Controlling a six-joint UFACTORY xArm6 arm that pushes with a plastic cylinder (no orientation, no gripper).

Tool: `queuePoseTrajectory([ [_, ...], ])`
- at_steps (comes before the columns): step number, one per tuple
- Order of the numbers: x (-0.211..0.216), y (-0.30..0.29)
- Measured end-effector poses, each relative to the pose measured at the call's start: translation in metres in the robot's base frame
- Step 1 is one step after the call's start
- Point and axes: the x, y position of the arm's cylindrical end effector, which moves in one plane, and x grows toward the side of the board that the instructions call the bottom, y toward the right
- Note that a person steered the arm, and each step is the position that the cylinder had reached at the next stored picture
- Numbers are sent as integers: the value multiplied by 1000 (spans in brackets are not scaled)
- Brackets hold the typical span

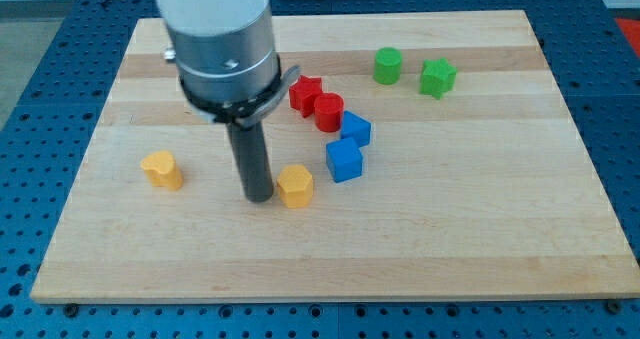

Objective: Push the yellow hexagon towards the blue cube

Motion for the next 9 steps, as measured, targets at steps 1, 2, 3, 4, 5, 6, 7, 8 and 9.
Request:
queuePoseTrajectory([
  [1,19,1],
  [2,19,21],
  [3,19,29],
  [4,27,39],
  [5,27,41],
  [6,26,41],
  [7,20,41],
  [8,18,42],
  [9,18,32],
])
